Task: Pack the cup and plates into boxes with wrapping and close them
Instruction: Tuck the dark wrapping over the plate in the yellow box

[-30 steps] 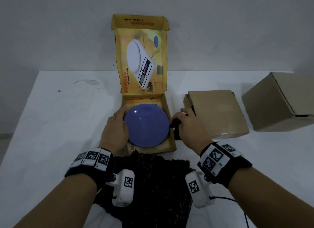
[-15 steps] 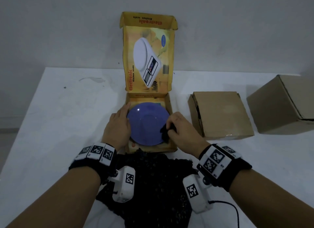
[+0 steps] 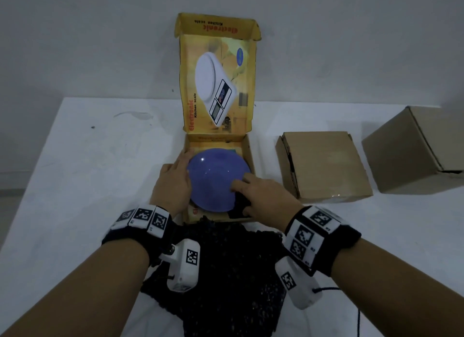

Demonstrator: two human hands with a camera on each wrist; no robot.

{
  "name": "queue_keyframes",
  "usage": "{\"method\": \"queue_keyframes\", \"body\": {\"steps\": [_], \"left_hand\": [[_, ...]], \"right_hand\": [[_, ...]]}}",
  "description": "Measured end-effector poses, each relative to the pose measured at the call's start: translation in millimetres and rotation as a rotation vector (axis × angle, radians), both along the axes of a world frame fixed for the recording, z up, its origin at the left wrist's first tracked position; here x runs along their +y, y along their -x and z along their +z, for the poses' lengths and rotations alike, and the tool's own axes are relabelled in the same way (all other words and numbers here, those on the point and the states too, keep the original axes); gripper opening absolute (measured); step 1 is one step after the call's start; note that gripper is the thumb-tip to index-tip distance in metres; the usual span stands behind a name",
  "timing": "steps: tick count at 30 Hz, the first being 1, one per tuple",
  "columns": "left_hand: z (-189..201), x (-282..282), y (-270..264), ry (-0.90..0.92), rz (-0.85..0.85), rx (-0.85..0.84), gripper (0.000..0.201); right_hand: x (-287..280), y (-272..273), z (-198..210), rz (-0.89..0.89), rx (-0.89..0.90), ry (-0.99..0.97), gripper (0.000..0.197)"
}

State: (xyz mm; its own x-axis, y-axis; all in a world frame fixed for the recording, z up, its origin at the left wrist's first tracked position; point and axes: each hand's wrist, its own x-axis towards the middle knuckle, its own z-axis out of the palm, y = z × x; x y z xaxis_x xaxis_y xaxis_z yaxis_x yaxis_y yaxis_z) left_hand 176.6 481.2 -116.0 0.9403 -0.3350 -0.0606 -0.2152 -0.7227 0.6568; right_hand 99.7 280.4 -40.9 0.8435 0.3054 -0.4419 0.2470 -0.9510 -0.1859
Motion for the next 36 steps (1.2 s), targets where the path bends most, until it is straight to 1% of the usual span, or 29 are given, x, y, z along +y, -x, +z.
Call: {"method": "queue_keyframes", "body": {"steps": [1, 3, 4, 6, 9, 12, 14, 16, 17, 18, 19, 21, 22, 24, 26, 28, 29, 32, 33, 35, 36], "left_hand": [[1, 0, 0, -0.004, -0.003, -0.003, 0.057], [-1, 0, -1, -0.012, -0.001, -0.004, 0.052], [-2, 0, -1, -0.012, 0.003, -0.006, 0.052], [-2, 0, 0, -0.011, 0.006, -0.010, 0.053], [-3, 0, 0, 0.007, 0.004, -0.003, 0.052], [-3, 1, -2, 0.004, -0.020, 0.005, 0.059], [-3, 2, -4, 0.016, -0.035, -0.001, 0.058], [0, 6, -5, 0.045, -0.056, 0.011, 0.063], [2, 9, -3, 0.065, -0.060, 0.030, 0.067], [4, 11, -1, 0.086, -0.063, 0.046, 0.067], [7, 14, 2, 0.100, -0.064, 0.067, 0.066], [8, 16, 7, 0.114, -0.059, 0.086, 0.063], [8, 16, 8, 0.116, -0.059, 0.086, 0.062], [7, 15, 9, 0.117, -0.052, 0.083, 0.060], [5, 14, 9, 0.120, -0.036, 0.088, 0.059], [5, 13, 9, 0.122, -0.030, 0.082, 0.059], [7, 13, 10, 0.121, -0.030, 0.073, 0.059], [9, 12, 12, 0.144, -0.023, 0.075, 0.058], [10, 12, 13, 0.157, -0.019, 0.084, 0.059], [11, 11, 11, 0.172, -0.009, 0.098, 0.061], [12, 10, 9, 0.173, -0.002, 0.104, 0.063]], "right_hand": [[2, 0, -2, -0.003, -0.024, 0.028, 0.036], [4, 3, -9, 0.038, -0.029, 0.081, 0.024], [3, 5, -13, 0.070, -0.033, 0.075, 0.022], [-3, 9, -15, 0.128, -0.062, 0.047, 0.024], [-16, 15, -10, 0.149, -0.092, 0.046, 0.030], [-20, 15, -3, 0.143, -0.044, 0.066, 0.034], [-17, 15, 3, 0.057, -0.038, -0.019, 0.031], [-13, 19, 8, -0.045, -0.101, -0.190, 0.034], [-9, 23, 11, -0.057, -0.094, -0.250, 0.040], [-6, 28, 12, -0.031, -0.055, -0.262, 0.044], [-3, 33, 10, 0.016, -0.008, -0.236, 0.045], [2, 40, 3, 0.077, 0.029, -0.183, 0.032], [1, 40, 1, 0.064, 0.017, -0.200, 0.024], [-4, 38, 4, -0.009, 0.011, -0.264, 0.017], [-9, 34, 13, -0.073, -0.013, -0.320, 0.018], [-14, 30, 25, -0.152, -0.082, -0.369, 0.016], [-16, 27, 30, -0.211, -0.129, -0.390, 0.014], [-25, 15, 35, -0.477, -0.260, -0.474, 0.005], [-26, 10, 37, -0.546, -0.290, -0.511, 0.007], [-26, 3, 36, -0.670, -0.300, -0.588, 0.029], [-25, -1, 34, -0.733, -0.309, -0.612, 0.037]]}}
